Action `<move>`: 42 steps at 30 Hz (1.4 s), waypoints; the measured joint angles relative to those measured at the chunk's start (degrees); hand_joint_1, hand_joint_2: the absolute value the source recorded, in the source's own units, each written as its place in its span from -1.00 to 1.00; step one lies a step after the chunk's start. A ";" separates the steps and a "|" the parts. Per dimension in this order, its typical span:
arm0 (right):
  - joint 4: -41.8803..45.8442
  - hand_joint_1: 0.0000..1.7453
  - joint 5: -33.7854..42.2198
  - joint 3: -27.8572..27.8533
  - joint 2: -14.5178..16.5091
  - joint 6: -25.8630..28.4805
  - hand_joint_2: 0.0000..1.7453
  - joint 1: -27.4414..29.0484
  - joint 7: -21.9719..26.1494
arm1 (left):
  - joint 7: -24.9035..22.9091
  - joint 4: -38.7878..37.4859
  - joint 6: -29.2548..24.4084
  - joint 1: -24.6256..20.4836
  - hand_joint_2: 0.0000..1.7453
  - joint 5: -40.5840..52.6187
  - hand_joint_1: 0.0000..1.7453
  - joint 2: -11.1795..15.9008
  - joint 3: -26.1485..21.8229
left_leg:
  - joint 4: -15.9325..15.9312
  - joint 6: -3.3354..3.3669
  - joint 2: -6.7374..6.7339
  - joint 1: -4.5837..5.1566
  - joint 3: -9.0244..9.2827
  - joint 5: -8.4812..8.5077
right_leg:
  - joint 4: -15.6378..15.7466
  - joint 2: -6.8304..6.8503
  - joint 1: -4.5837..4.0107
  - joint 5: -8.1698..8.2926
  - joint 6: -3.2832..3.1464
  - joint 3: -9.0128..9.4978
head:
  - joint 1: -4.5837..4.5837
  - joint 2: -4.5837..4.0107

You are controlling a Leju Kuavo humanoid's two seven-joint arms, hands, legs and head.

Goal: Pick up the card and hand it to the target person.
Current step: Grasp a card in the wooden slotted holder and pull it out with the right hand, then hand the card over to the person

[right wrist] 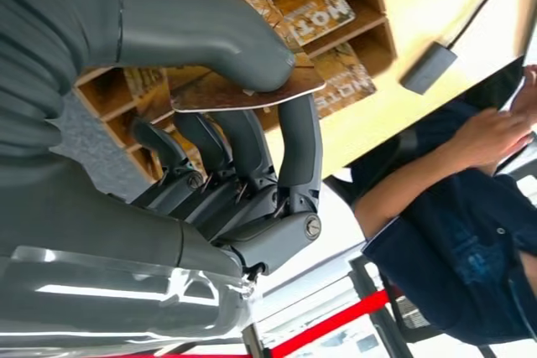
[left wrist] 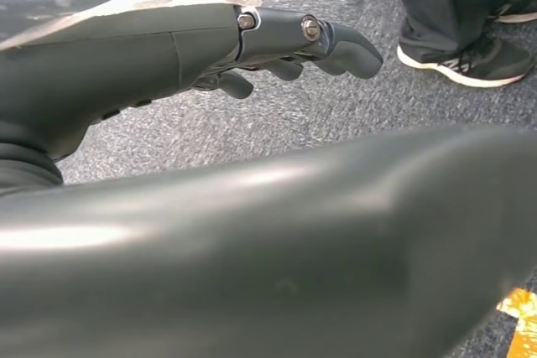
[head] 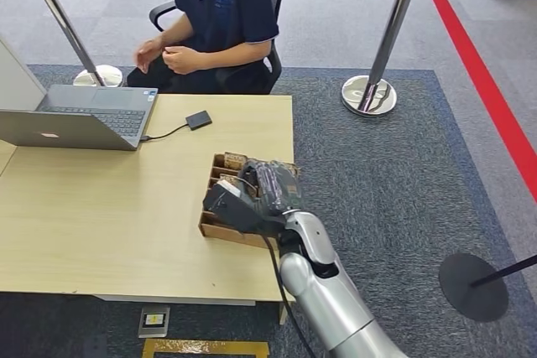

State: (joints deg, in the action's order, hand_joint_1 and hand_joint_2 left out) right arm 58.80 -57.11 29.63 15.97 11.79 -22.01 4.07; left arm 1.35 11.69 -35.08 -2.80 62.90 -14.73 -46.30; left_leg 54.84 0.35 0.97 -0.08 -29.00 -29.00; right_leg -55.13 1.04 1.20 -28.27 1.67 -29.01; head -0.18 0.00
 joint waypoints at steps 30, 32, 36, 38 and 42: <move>-6.29 0.75 22.10 15.39 4.96 -3.29 1.00 -16.09 -2.51 | -1.28 0.00 -0.32 -0.26 -1.00 1.45 -1.00 0.13 -0.54 | 0.00 -0.01 0.00 -0.02 0.00 0.01 | -0.03 0.00 -0.01 0.00 0.00 0.00 | 0.01 0.00; -6.97 0.74 23.04 16.59 4.97 -2.54 1.00 -16.80 -2.99 | -1.37 0.00 -0.36 -0.26 -1.00 1.49 -1.00 0.13 -0.70 | 0.00 -0.01 0.00 -0.02 0.00 0.01 | -0.03 0.00 -0.01 0.00 0.00 0.00 | 0.01 0.00; -8.03 0.72 24.68 19.13 4.97 -0.75 1.00 -18.01 -4.09 | -1.59 0.00 -0.51 -0.26 -1.00 1.54 -1.00 0.13 -1.22 | 0.00 -0.01 0.00 -0.02 0.00 0.01 | -0.03 0.00 -0.02 0.00 0.00 0.00 | 0.00 0.00; -8.50 0.69 25.08 20.34 4.97 0.27 1.00 -18.62 -4.92 | -1.69 0.00 -0.68 -0.26 -1.00 1.55 -1.00 0.13 -1.39 | 0.00 -0.01 0.00 -0.02 0.00 0.01 | -0.03 0.00 -0.02 0.00 0.00 0.00 | 0.00 0.00; -9.30 0.58 25.16 22.46 4.97 2.41 1.00 -19.53 -6.65 | -1.85 0.00 -0.96 -0.27 -1.00 1.65 -1.00 0.11 -1.61 | 0.00 -0.01 0.00 -0.02 0.01 0.01 | -0.03 0.00 -0.02 0.00 0.00 0.00 | 0.01 0.00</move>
State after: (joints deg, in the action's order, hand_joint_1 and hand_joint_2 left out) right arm 49.49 -31.95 52.09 20.94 14.20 -41.54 -2.58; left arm -0.50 11.69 -36.04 -3.07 64.55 -14.62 -47.91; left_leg 54.84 0.34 0.97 -0.10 -28.99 -28.99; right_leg -55.16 1.04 1.19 -28.27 1.67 -29.00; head -0.17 0.00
